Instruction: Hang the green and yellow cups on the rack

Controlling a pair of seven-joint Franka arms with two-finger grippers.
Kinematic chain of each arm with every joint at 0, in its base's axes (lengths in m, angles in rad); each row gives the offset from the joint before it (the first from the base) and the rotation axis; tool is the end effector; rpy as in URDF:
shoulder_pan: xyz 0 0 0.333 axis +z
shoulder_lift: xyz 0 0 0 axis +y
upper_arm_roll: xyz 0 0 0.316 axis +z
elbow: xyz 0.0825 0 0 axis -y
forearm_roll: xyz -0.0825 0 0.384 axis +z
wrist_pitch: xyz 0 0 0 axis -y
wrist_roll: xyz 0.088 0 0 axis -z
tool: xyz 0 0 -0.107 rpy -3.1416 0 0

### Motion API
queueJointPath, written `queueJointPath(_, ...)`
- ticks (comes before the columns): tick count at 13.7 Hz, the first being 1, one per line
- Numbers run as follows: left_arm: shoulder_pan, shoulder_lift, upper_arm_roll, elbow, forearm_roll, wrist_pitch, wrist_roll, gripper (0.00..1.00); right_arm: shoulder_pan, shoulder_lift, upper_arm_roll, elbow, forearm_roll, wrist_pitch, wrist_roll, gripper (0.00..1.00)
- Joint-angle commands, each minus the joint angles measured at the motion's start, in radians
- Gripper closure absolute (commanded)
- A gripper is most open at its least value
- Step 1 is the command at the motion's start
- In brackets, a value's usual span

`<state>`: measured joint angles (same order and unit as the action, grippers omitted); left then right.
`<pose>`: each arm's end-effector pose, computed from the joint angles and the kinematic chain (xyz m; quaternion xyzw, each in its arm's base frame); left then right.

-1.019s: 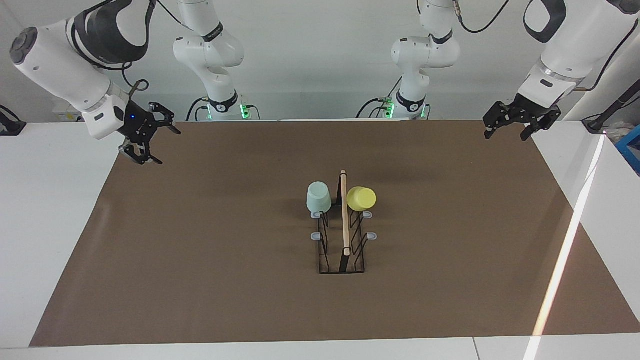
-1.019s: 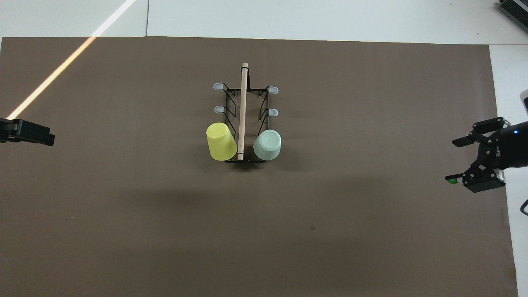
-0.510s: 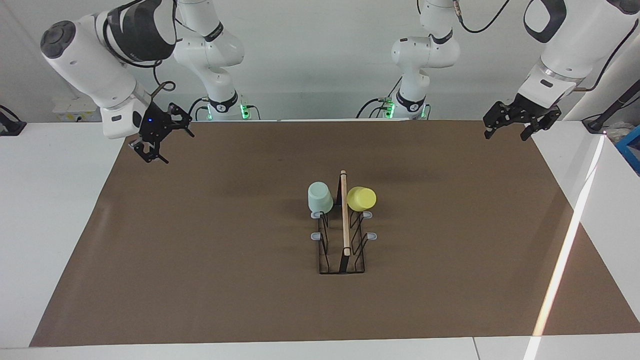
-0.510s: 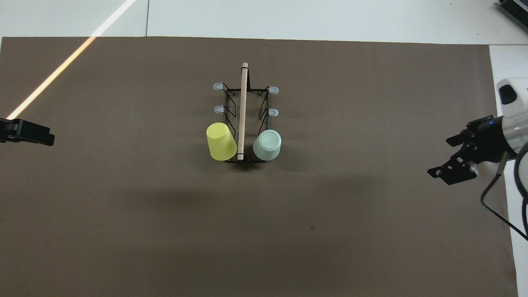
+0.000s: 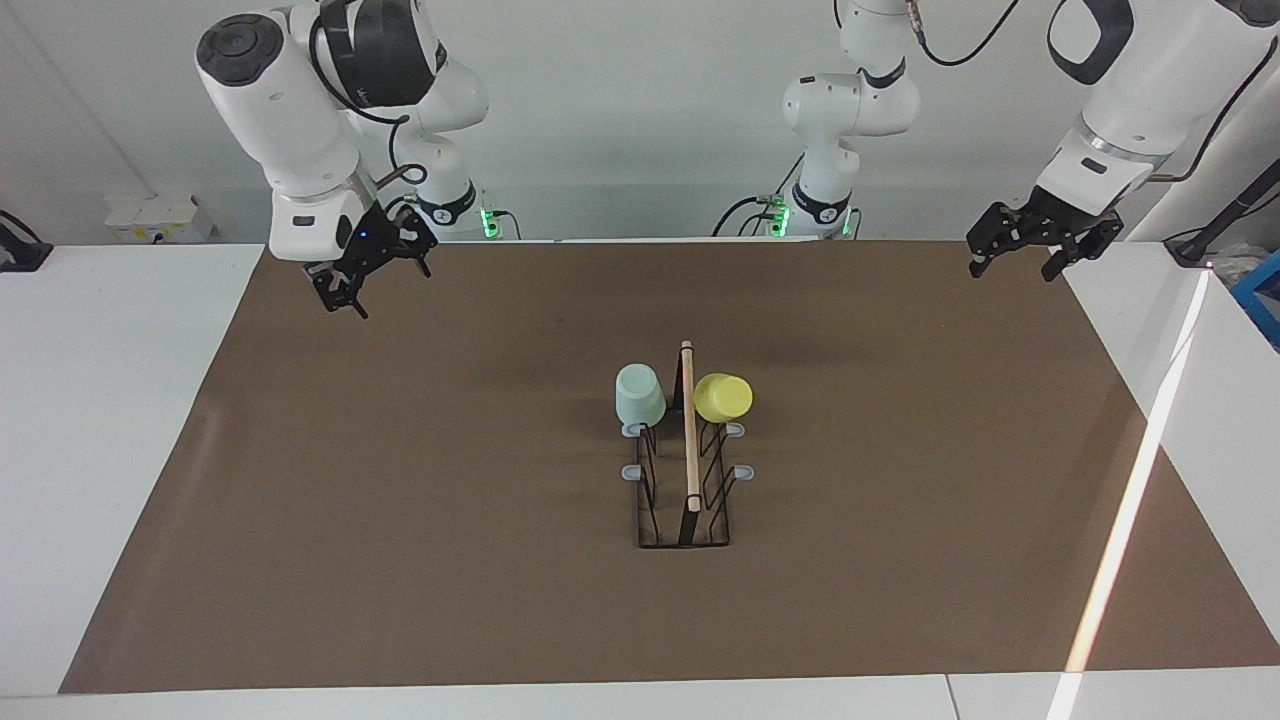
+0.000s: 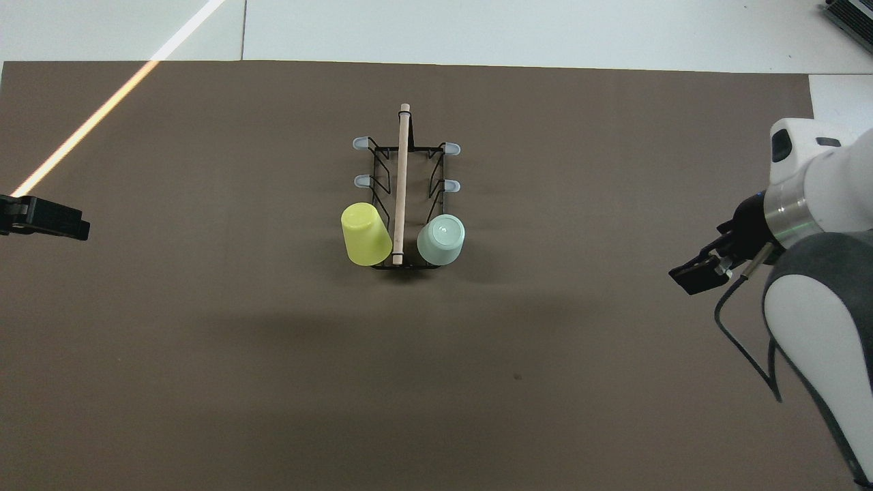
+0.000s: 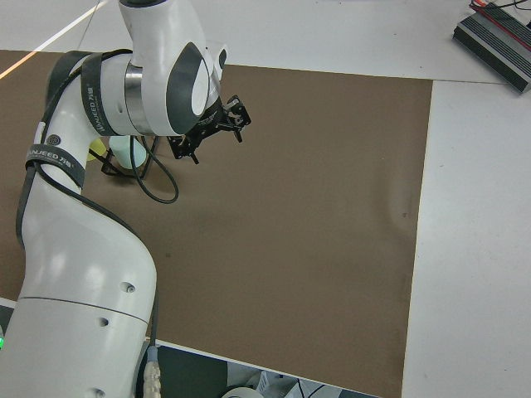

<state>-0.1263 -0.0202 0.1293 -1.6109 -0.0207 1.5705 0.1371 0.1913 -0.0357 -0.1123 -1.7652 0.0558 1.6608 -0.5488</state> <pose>0.5475 0.0002 0.6166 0.9976 -0.0669 -0.0093 0.0123 0.5418 0.0475 0.5598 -0.9512 -0.3053 0.0266 0.0369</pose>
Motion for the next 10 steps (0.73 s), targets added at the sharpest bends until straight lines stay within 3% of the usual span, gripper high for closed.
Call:
queueJointPath(1,-0.010,0.006,0.004,0.028,0.010,-0.020,0.007,0.00,-0.044,0.020,0.000,0.015,0.054,0.072,0.079,0.00)
queueJointPath(6,-0.010,0.008,0.001,0.029,0.004,-0.021,0.006,0.00,-0.064,0.026,-0.007,0.024,0.061,0.131,0.105,0.00)
queueJointPath(10,-0.010,0.008,0.001,0.026,0.004,-0.018,0.007,0.00,-0.084,0.034,-0.010,0.049,0.001,0.083,0.265,0.00)
